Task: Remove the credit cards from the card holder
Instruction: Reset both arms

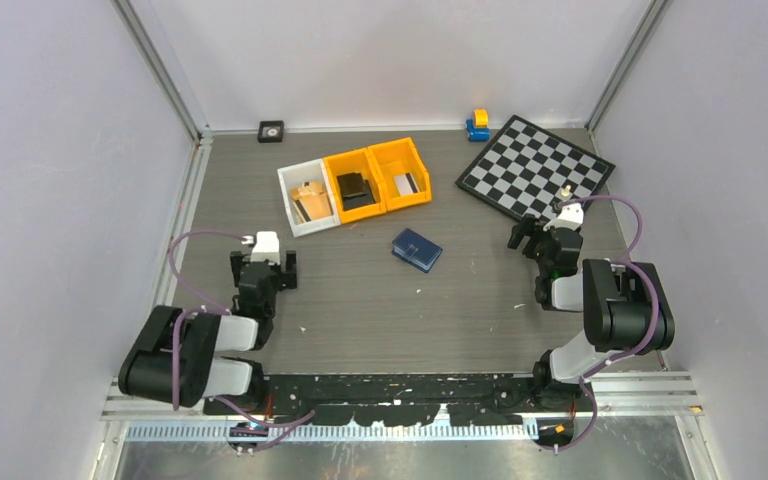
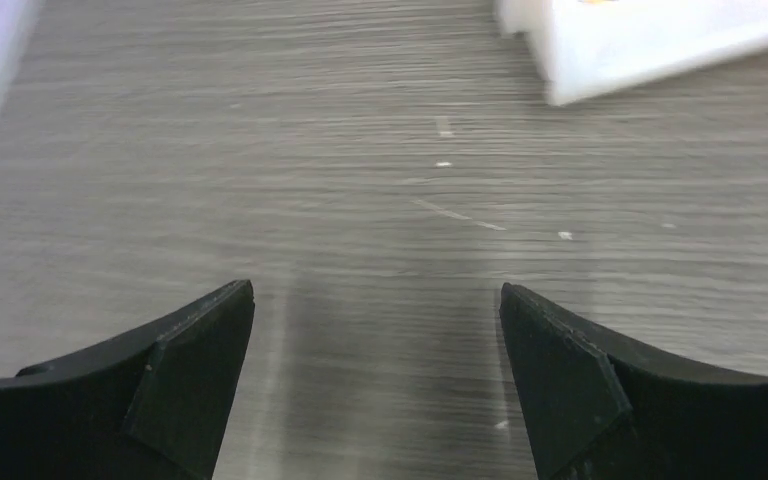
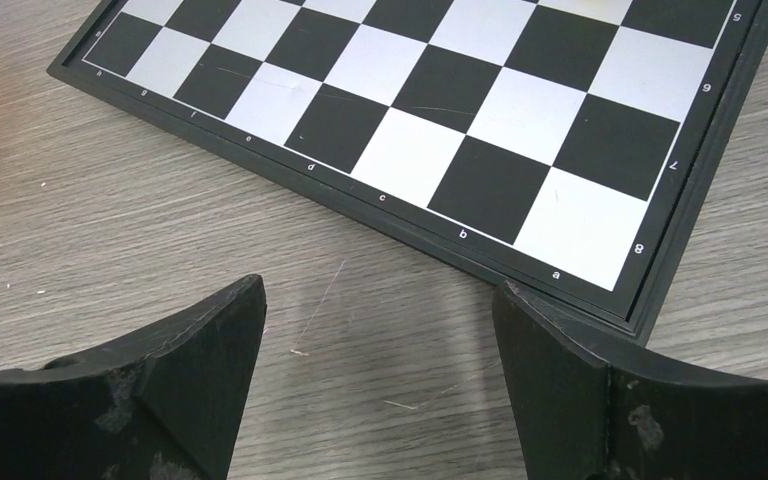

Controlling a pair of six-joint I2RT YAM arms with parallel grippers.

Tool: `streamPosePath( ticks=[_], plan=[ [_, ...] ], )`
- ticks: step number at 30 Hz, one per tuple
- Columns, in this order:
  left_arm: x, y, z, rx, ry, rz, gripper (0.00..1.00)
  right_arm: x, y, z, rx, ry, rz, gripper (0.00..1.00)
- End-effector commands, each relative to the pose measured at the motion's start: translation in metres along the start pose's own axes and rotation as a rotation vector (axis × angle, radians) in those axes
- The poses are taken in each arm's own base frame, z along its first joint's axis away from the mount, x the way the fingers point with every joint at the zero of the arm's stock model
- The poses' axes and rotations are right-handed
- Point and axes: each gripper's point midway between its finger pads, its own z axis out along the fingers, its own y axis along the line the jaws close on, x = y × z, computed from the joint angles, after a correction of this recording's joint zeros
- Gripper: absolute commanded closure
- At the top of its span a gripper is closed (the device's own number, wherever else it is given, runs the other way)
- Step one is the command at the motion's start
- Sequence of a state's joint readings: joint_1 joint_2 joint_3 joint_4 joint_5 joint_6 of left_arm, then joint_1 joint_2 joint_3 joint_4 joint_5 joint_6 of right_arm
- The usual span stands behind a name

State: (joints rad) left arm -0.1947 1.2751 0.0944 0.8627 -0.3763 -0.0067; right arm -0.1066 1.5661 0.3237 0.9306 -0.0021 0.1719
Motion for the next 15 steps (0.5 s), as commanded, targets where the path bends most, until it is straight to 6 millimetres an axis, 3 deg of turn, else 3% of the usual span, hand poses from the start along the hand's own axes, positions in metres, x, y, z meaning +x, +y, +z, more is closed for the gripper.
streamPosePath(
  ticks=[1,2,4,5,8,10,15],
  plan=[
    [-0.067,-0.04,0.023,0.207,-0.193,0.056,0.06,-0.023,0.005,0.005,-0.016,-0.066,-0.009,0.12],
    [-0.063,-0.048,0.031,0.237,-0.18,0.089,0.07,-0.023,0.005,0.005,-0.016,-0.067,-0.009,0.12],
    [-0.055,-0.033,0.042,0.14,-0.185,0.041,0.01,-0.023,0.005,0.005,-0.016,-0.065,-0.008,0.12],
    [-0.057,-0.029,0.047,0.12,-0.207,0.024,0.06,-0.023,0.005,0.005,-0.016,-0.067,-0.008,0.12],
    [-0.049,-0.029,0.048,0.123,-0.13,0.026,0.01,-0.023,0.005,0.005,-0.016,-0.067,-0.008,0.11],
    [-0.056,-0.03,0.054,0.128,-0.149,0.024,0.0,-0.023,0.005,0.005,-0.015,-0.066,-0.009,0.11],
    [-0.052,-0.021,0.061,0.072,-0.105,-0.006,0.0,-0.023,0.005,0.005,-0.016,-0.066,-0.009,0.11]
  ],
)
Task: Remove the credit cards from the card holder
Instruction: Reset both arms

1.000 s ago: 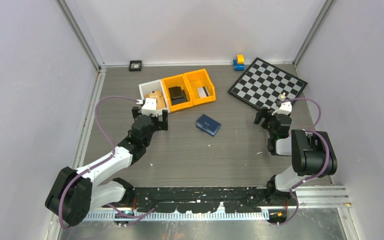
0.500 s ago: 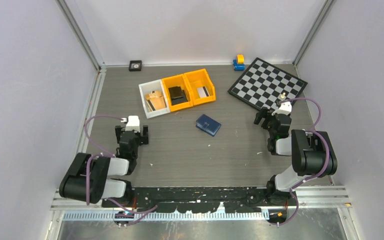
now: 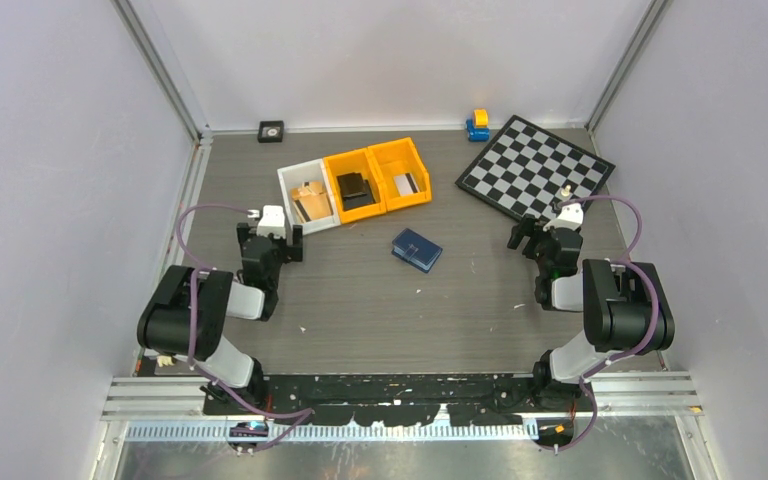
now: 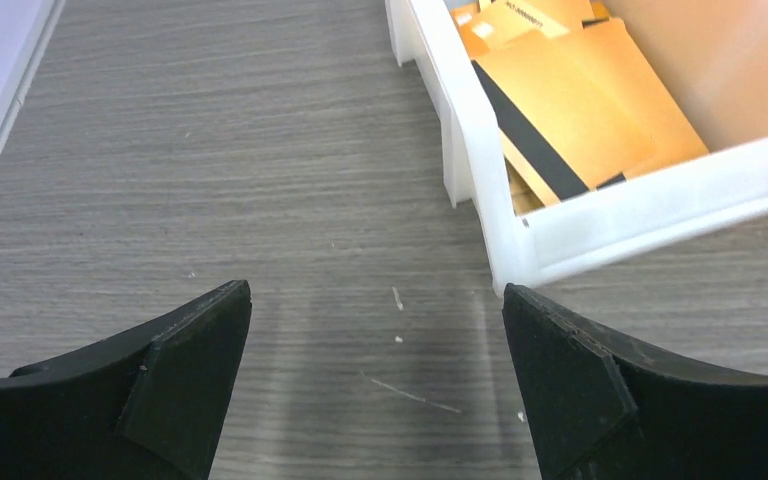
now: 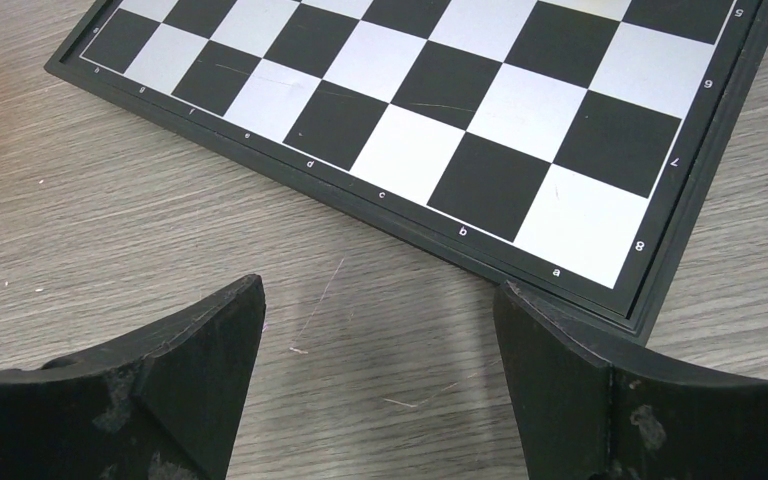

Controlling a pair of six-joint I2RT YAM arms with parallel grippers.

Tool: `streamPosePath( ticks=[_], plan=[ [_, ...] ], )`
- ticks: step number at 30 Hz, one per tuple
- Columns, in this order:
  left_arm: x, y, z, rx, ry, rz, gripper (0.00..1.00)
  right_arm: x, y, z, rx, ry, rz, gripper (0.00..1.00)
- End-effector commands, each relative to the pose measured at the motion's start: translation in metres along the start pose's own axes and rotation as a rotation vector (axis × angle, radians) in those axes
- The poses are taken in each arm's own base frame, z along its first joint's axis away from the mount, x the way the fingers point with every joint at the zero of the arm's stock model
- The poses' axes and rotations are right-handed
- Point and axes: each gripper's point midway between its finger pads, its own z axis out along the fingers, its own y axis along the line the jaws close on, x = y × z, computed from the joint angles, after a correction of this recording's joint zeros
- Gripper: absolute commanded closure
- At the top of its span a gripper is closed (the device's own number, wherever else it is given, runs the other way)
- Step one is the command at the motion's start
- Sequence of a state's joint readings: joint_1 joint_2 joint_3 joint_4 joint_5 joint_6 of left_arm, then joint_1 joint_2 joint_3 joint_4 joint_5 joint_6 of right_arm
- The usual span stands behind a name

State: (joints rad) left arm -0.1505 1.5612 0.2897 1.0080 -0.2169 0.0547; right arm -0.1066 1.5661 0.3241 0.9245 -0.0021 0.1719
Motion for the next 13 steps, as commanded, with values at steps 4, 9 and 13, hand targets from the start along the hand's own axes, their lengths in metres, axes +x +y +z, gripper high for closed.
streamPosePath(
  ticks=[4,9,13],
  plan=[
    [-0.0203,0.0091,0.0077,-0.041,-0.047,-0.035,0.0,-0.024,0.0055,0.0051,-0.017,-0.071,-0.009,0.11],
    [-0.0209,0.0099,0.0088,-0.045,-0.048,-0.036,0.0,-0.0246,0.0056,0.0051,-0.017,-0.072,-0.009,0.11],
    [-0.0207,0.0097,0.0083,-0.044,-0.049,-0.036,0.0,-0.0247,0.0057,0.0052,-0.017,-0.072,-0.009,0.11]
  ],
)
